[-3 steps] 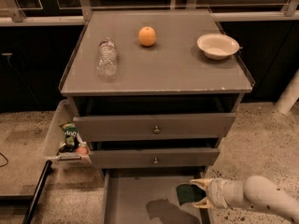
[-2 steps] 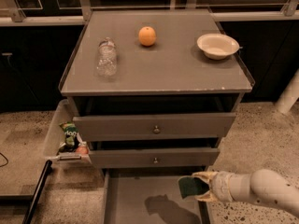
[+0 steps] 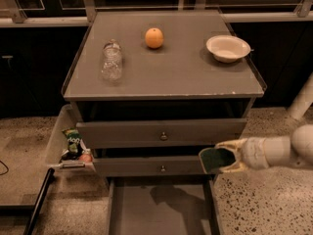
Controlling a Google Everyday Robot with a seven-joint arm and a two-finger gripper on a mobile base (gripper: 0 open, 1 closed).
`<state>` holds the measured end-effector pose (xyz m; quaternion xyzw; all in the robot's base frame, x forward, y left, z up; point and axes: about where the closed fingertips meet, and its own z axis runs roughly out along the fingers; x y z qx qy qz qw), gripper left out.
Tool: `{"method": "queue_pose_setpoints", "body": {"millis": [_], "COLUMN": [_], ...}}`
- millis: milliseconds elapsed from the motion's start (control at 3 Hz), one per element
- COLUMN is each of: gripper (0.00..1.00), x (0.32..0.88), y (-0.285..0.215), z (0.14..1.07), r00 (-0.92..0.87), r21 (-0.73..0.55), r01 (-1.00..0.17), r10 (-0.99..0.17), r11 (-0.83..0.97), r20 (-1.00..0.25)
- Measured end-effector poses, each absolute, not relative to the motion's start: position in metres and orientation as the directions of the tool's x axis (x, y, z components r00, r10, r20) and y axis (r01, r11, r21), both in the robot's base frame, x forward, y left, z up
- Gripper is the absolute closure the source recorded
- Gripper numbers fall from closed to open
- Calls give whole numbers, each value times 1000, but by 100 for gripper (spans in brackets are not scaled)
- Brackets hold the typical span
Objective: Pick sponge from bottom drawer and place on counter
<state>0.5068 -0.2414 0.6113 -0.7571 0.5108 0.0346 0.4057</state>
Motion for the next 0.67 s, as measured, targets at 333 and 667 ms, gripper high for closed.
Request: {"method": "queue_pose_setpoints", "body": {"millis": [333, 667], "gripper": [100, 100], "x": [522, 514], "y": [-260, -261], "z": [680, 687], "r00": [528, 542], "r21": [-593, -577], "r01": [-779, -784], "r10": [-723, -702], "r11": [-202, -227], "r20": [-446, -461]}}
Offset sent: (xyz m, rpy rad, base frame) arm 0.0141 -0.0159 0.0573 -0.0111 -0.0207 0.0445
